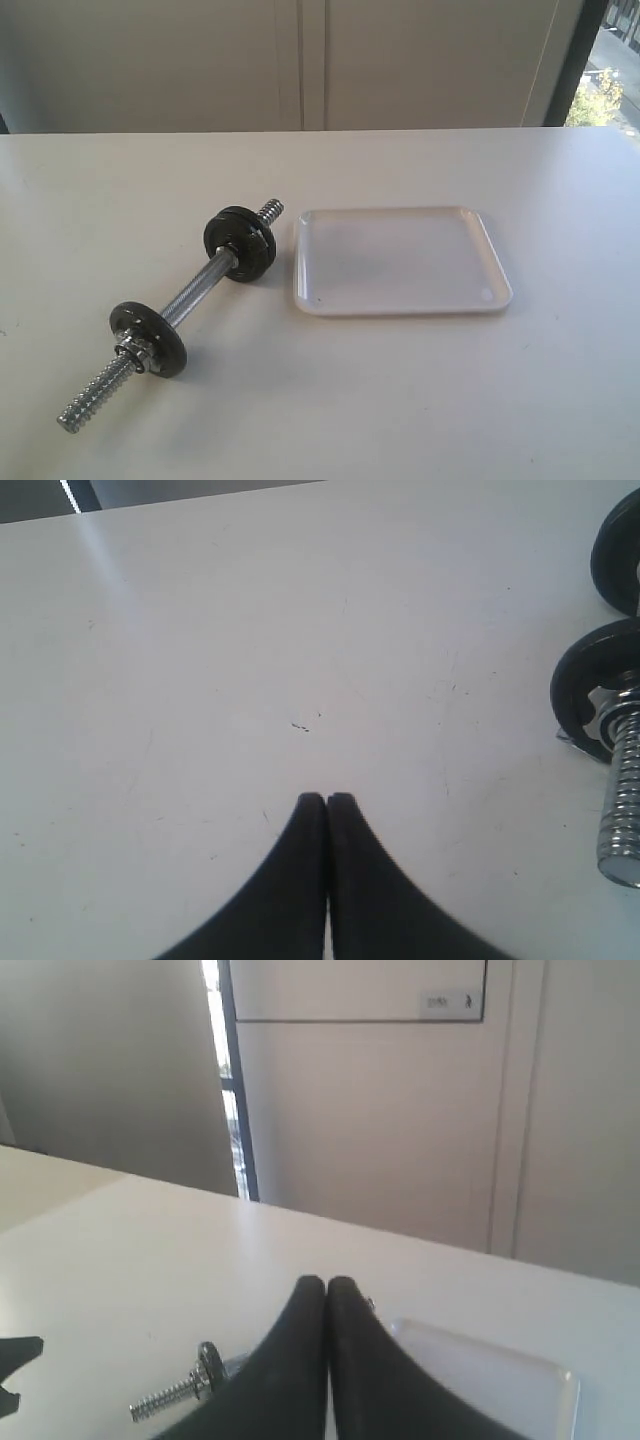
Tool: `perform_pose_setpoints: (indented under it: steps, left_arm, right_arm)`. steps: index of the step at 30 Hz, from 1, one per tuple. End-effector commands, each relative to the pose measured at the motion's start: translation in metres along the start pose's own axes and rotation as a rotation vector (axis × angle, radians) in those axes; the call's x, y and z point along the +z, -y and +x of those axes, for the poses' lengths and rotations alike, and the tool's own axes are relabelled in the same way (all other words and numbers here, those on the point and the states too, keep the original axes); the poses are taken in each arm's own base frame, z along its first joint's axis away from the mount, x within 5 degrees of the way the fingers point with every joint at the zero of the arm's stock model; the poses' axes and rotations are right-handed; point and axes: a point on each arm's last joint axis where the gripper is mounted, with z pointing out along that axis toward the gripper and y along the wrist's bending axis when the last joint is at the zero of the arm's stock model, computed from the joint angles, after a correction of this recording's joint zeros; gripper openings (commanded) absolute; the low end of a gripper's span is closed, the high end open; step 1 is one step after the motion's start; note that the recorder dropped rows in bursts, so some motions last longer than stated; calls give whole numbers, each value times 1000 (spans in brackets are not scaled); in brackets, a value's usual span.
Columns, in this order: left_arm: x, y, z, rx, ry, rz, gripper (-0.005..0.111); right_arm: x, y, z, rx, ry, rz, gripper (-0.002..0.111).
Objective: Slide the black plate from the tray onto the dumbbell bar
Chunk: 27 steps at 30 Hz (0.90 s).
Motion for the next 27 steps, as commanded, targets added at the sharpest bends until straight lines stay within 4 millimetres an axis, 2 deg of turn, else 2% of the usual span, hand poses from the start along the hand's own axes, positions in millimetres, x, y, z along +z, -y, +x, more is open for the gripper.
perform_pose_setpoints:
  steps: [1, 5, 8, 13, 18, 27]
  left_arm:
    - [0, 0, 0, -21, 6, 1, 0]
    - [0, 0, 0, -21, 6, 1, 0]
    - [0, 0, 0, -21, 6, 1, 0]
    - [0, 0, 0, -21, 6, 1, 0]
    - [0, 0, 0, -21, 6, 1, 0]
    - [0, 0, 0, -21, 6, 1, 0]
  right_arm:
    - [20, 14, 23, 43, 12, 108, 0]
    - [38, 33, 40, 152, 197, 196, 0]
    - [48, 48, 64, 133, 268, 281, 0]
    - [66, 72, 122, 6, 105, 438, 0]
    - [74, 84, 171, -103, -34, 506, 0]
    - [89, 95, 257, -72, -202, 499, 0]
